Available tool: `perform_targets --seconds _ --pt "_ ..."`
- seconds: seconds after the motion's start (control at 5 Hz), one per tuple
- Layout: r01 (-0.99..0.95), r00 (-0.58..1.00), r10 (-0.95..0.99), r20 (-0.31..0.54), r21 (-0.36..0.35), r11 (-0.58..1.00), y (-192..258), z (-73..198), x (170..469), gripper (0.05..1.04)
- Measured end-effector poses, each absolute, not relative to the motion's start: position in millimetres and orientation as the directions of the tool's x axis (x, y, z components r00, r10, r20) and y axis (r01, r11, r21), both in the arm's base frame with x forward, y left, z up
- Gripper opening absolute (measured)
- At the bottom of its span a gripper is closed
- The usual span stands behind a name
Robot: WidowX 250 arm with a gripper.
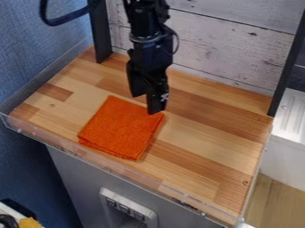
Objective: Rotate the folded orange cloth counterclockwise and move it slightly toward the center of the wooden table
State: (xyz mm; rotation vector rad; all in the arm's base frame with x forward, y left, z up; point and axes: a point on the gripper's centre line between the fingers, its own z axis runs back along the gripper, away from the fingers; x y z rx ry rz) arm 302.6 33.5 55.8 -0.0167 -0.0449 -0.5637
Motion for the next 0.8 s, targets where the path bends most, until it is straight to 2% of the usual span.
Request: perform_targets --seconds 0.4,0.8 --pt "0.615 0.789 -0.614 0.031 -0.012 0.789 46 50 282 0.97" --pt "0.653 0.757 -0.653 0.019 0.001 0.757 54 49 281 0.393"
